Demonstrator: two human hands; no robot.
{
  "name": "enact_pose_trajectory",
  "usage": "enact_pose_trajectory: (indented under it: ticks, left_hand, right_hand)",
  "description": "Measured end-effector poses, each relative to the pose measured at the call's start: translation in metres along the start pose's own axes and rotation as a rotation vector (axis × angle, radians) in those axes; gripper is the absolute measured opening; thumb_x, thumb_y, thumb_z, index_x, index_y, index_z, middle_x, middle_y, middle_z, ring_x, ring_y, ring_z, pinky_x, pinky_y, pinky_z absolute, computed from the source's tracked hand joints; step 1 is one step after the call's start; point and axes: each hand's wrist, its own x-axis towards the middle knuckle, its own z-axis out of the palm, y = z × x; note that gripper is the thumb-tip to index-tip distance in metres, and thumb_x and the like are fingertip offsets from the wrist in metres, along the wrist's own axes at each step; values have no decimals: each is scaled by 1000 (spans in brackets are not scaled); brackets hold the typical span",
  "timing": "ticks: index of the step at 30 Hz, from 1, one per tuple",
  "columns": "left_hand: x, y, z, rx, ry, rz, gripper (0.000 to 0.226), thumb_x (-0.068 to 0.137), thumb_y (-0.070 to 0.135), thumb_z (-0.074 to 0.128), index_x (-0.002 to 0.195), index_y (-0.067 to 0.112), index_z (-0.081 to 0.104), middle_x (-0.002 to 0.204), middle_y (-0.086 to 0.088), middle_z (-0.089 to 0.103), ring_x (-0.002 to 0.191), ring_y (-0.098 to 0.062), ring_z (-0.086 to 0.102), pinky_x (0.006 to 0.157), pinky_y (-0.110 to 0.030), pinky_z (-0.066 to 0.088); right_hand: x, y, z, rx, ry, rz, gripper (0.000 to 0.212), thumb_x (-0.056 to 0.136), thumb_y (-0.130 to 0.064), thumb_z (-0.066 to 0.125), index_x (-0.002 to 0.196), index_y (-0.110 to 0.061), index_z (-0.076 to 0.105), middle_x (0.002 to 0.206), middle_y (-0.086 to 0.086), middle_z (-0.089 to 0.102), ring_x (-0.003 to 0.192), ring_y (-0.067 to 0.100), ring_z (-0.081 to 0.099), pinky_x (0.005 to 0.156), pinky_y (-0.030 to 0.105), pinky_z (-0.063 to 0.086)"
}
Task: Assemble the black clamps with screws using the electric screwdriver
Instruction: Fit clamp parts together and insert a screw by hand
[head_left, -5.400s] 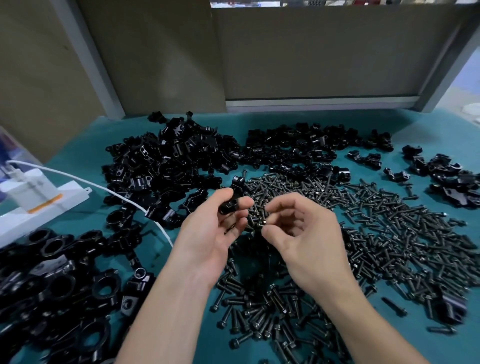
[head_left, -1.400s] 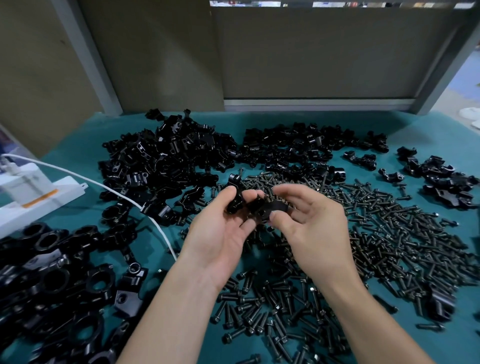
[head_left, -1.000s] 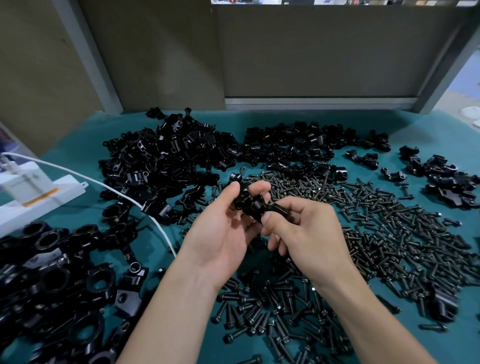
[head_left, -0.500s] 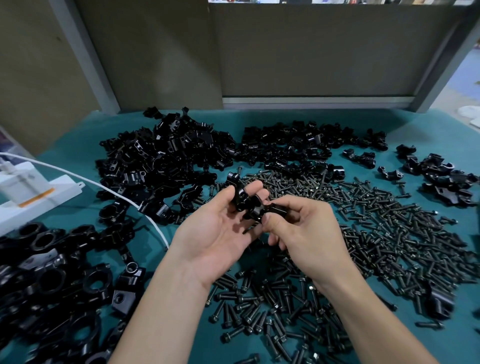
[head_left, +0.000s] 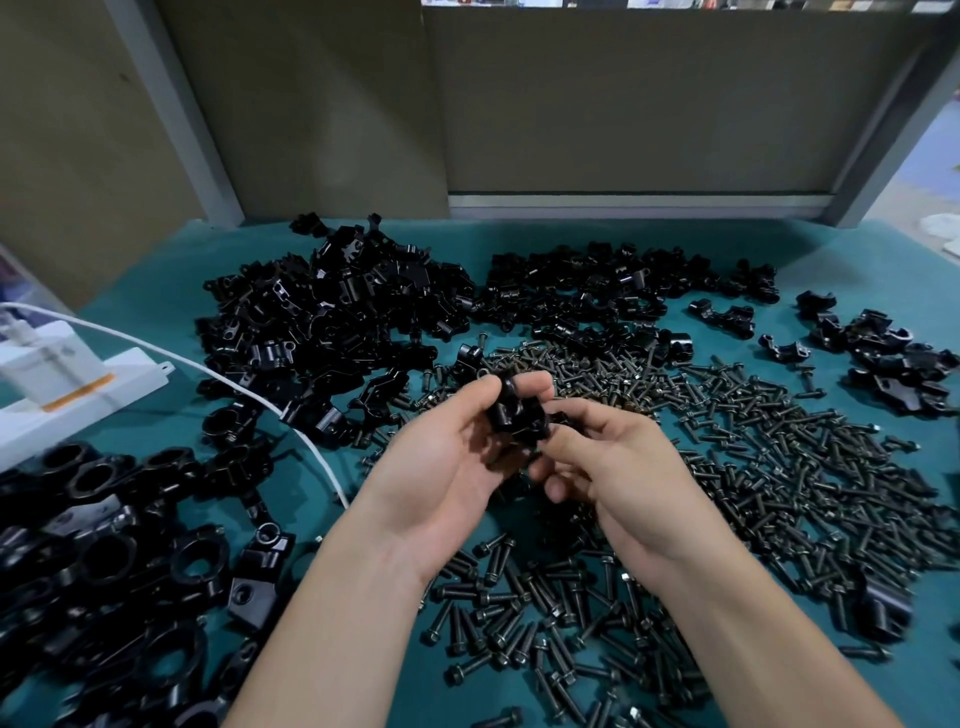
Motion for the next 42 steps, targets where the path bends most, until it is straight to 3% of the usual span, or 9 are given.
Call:
enact_pose_trajectory:
  ticks: [5, 9, 18, 22, 26, 29, 34, 38, 42]
  left_hand:
    - [-3, -4, 13, 178, 85, 88, 35, 104, 37, 50, 119, 28, 80, 122, -1, 77, 107, -16, 74, 101, -39, 53]
    - [-5, -5, 20, 212, 160, 193, 33, 112, 31, 42, 135, 34, 66, 113, -3, 80, 110, -22, 75, 108, -49, 52]
    - [-10, 1, 18, 260, 118, 219, 27, 99, 23, 62, 109, 38, 82, 120, 14, 77, 112, 2, 68, 114, -35, 41]
    - [-10, 2, 13, 296, 30, 221, 30, 76, 30, 75, 104, 33, 84, 105, 11, 80, 92, 5, 69, 99, -28, 45]
    - [-6, 0, 10, 397, 148, 261, 31, 75, -5, 83, 97, 16, 77, 87, -5, 81, 78, -9, 76, 69, -14, 55]
    - [-4, -2, 10, 436, 231, 268, 32, 80, -5, 82, 99, 14, 66, 80, -5, 80, 71, -10, 75, 62, -13, 53]
    - [-1, -3, 6, 551, 296, 294, 17, 81, 9, 85, 80, 26, 81, 79, -1, 77, 71, -8, 68, 68, -17, 55]
    - [-4, -1, 4, 724, 310, 332, 29, 85, 16, 82, 85, 45, 82, 78, 8, 79, 75, -7, 73, 77, -27, 58]
    - [-5, -1, 5, 929, 300, 376, 46, 90, 19, 77, 88, 65, 73, 77, 15, 77, 79, -9, 74, 77, -26, 61]
  right_hand:
    - [-4, 1, 7, 383, -77, 113, 32, 88, 17, 50, 98, -5, 71, 92, 14, 74, 78, 22, 68, 74, 33, 63]
    - [-3, -2, 5, 411, -132, 113, 28, 85, 5, 63, 113, 3, 66, 106, 15, 75, 82, 20, 74, 64, 28, 62]
    - [3, -2, -4, 273, 115, 45, 15, 86, 2, 69, 81, -9, 78, 74, 5, 73, 61, 11, 66, 56, 23, 56]
    - [4, -2, -6, 275, 146, 37, 29, 93, 4, 64, 75, -12, 81, 83, 8, 77, 67, 11, 70, 58, 23, 56]
    - [5, 0, -3, 234, 116, 38, 31, 94, 3, 62, 77, -14, 81, 86, 13, 76, 65, 13, 67, 57, 23, 54]
    - [5, 3, 0, 234, 139, 3, 32, 94, 4, 63, 75, -15, 81, 86, 13, 76, 63, 10, 65, 56, 22, 54]
    - [5, 3, -2, 264, 115, -36, 32, 93, 3, 63, 75, -17, 81, 81, 6, 75, 66, 9, 66, 60, 23, 55]
    - [5, 4, -1, 260, 64, -41, 9, 77, -7, 77, 81, -14, 77, 82, 5, 71, 74, 20, 60, 67, 25, 57]
    - [5, 6, -3, 151, 132, -72, 23, 83, 11, 73, 89, -12, 74, 85, 3, 74, 77, 20, 67, 73, 29, 58]
